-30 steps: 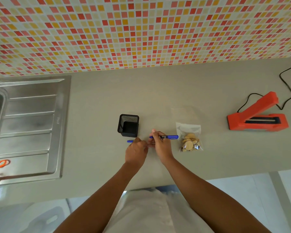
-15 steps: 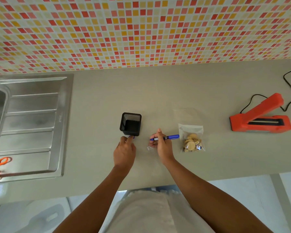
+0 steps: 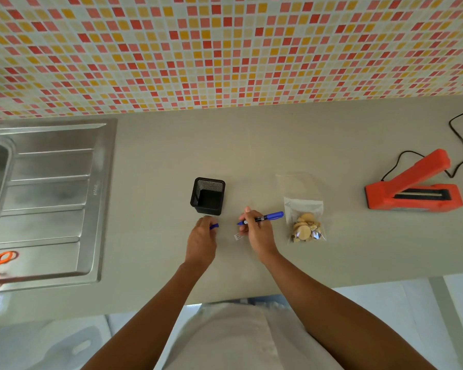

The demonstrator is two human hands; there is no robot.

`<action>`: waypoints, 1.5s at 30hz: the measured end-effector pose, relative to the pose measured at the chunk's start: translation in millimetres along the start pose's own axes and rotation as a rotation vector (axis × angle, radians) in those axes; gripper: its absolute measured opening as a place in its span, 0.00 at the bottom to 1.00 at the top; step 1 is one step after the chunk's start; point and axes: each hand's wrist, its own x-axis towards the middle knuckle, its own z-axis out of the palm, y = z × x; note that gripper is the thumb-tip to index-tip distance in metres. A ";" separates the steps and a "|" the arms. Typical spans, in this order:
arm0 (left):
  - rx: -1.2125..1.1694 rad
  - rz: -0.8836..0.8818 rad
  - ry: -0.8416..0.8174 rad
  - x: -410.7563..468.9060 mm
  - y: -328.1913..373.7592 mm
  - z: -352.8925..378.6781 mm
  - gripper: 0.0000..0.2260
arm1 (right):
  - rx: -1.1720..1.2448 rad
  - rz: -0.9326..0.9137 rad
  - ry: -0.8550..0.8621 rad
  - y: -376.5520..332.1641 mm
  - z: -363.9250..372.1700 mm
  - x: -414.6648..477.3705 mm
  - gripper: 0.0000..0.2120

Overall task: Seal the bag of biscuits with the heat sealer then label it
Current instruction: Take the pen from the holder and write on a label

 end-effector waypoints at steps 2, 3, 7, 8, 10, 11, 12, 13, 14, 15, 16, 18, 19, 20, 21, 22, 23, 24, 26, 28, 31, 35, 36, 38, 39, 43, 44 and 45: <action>-0.132 0.009 -0.032 -0.7 3.2 0.0 0.06 | -0.038 -0.012 -0.016 -0.6 -1.2 0.5 0.17; -0.169 0.033 -0.042 -1.3 4.5 0.2 0.05 | -0.052 -0.011 -0.025 -1.4 -1.6 0.0 0.15; -0.256 0.024 -0.068 -3.3 6.3 3.1 0.06 | -0.062 0.005 -0.057 -1.4 -2.7 0.1 0.14; -0.267 0.023 -0.070 -3.1 6.0 4.6 0.06 | -0.070 0.002 -0.060 -0.1 -2.9 0.9 0.15; -0.273 0.030 -0.080 -3.2 6.0 6.8 0.06 | -0.081 -0.005 -0.056 -0.3 -3.2 1.3 0.19; -0.266 0.037 -0.082 -3.5 7.1 7.1 0.05 | -0.086 -0.011 -0.053 -0.7 -3.4 1.2 0.21; -0.249 0.050 -0.081 -3.8 8.5 7.4 0.05 | -0.091 -0.016 -0.053 -0.2 -3.4 1.6 0.23; -0.224 0.069 -0.081 -4.2 10.2 7.5 0.05 | -0.102 -0.018 -0.055 -0.2 -3.2 1.3 0.25; -0.197 0.091 -0.086 -4.7 12.0 7.7 0.05 | -0.110 -0.017 -0.056 0.0 -2.7 0.9 0.26; -0.174 0.114 -0.092 -5.0 13.8 7.7 0.05 | -0.118 -0.017 -0.054 0.0 -2.4 0.5 0.27; -0.164 0.128 -0.098 -4.9 15.1 7.8 0.05 | -0.128 -0.022 -0.047 -0.2 -2.3 0.3 0.27; -0.179 0.129 -0.102 -5.2 17.8 7.9 0.05 | -0.131 -0.031 -0.027 -2.5 -2.1 -0.9 0.27; -0.197 0.123 -0.105 -5.3 18.7 7.7 0.05 | -0.124 -0.032 -0.015 -4.7 -1.8 -2.0 0.27; -0.216 0.116 -0.114 -5.5 19.6 7.7 0.05 | -0.118 -0.029 -0.003 -6.0 -1.7 -2.4 0.27; -0.233 0.117 -0.128 -6.2 20.7 7.6 0.05 | -0.114 -0.027 0.005 -7.1 -2.0 -2.8 0.27; -0.247 0.125 -0.146 -7.0 21.3 7.9 0.04 | -0.117 -0.025 0.011 -7.5 -2.2 -2.6 0.28; -0.257 0.141 -0.162 -8.2 21.8 8.0 0.04 | -0.125 -0.022 0.016 -7.5 -2.3 -2.4 0.28; -0.266 0.156 -0.177 -9.4 21.8 8.3 0.04 | -0.133 -0.019 0.020 -7.3 -2.2 -2.2 0.28; -0.288 0.173 -0.205 -12.1 21.8 8.4 0.04 | -0.146 -0.008 0.032 -5.8 -1.8 -1.6 0.28; -0.302 0.173 -0.218 -13.7 21.9 8.6 0.04 | -0.151 -0.005 0.042 -5.8 -1.8 -1.9 0.27; -0.316 0.156 -0.212 -14.5 22.4 8.8 0.04 | -0.146 -0.015 0.042 -7.9 -2.4 -3.3 0.27; -0.326 0.121 -0.205 -13.6 21.3 9.9 0.04 | -0.138 0.000 0.068 -8.0 -2.4 -2.3 0.27; -0.326 0.110 -0.204 -13.0 20.9 10.3 0.03 | -0.138 0.006 0.071 -7.6 -2.4 -1.9 0.28; -0.333 0.098 -0.204 -11.7 20.1 11.0 0.03 | -0.145 0.009 0.071 -7.9 -2.8 -1.9 0.28; -0.337 0.097 -0.204 -11.5 20.6 11.1 0.03 | -0.146 0.005 0.068 -9.0 -2.8 -2.5 0.27; -0.359 0.099 -0.198 -10.9 27.3 9.7 0.04 | -0.171 -0.002 0.059 -9.2 -0.7 -3.6 0.26; -0.360 0.103 -0.196 -10.4 29.3 9.6 0.03 | -0.179 0.000 0.064 -8.7 -0.6 -3.7 0.25; -0.360 0.108 -0.194 -9.8 31.4 9.3 0.03 | -0.182 0.003 0.069 -8.2 -0.9 -3.8 0.25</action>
